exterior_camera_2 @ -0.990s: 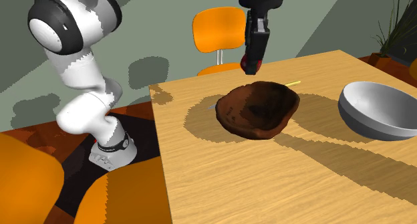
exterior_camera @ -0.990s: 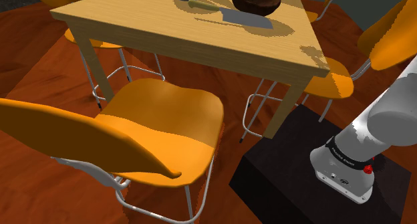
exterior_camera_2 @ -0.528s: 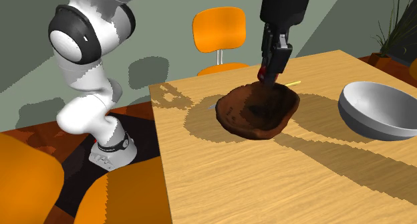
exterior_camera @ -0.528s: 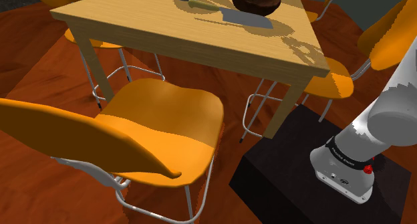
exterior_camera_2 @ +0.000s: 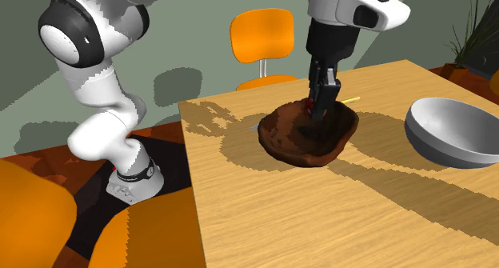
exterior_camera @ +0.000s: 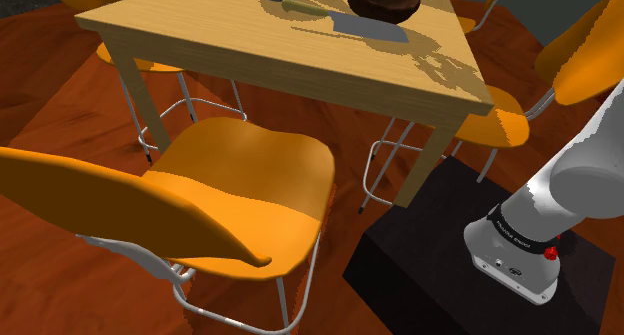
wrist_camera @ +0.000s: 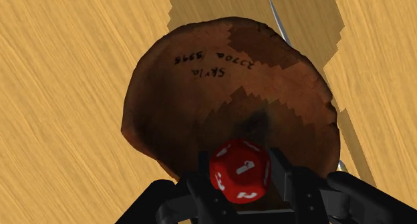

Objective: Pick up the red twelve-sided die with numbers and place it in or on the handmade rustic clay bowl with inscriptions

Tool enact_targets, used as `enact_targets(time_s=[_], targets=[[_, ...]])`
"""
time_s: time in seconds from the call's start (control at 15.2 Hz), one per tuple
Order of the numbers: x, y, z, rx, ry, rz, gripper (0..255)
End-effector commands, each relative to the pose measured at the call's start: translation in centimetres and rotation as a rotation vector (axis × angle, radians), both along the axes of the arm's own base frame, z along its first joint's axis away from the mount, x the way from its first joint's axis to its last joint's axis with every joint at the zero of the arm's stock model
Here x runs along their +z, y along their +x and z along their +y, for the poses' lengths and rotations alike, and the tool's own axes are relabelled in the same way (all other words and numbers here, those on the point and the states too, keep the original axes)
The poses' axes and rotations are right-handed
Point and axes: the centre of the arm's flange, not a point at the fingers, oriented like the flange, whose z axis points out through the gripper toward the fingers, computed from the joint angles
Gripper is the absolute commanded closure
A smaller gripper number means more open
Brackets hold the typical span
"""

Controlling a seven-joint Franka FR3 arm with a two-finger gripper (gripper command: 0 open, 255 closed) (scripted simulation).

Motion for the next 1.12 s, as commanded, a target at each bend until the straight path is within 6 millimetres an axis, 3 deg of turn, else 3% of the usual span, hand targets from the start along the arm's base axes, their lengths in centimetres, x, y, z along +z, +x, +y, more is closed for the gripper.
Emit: enact_targets(time_s=[0.0,0.46,0.53,0.86,1.06], targets=[[-0.8,0.0,0.0,0.0,0.0,-0.001,255],[-0.8,0.0,0.0,0.0,0.0,-0.001,255],[-0.8,0.0,0.0,0.0,0.0,-0.001,0],[-0.8,0.0,0.0,0.0,0.0,-0.001,0],[3.2,0.0,0.2,0.0,0.0,-0.001,0]])
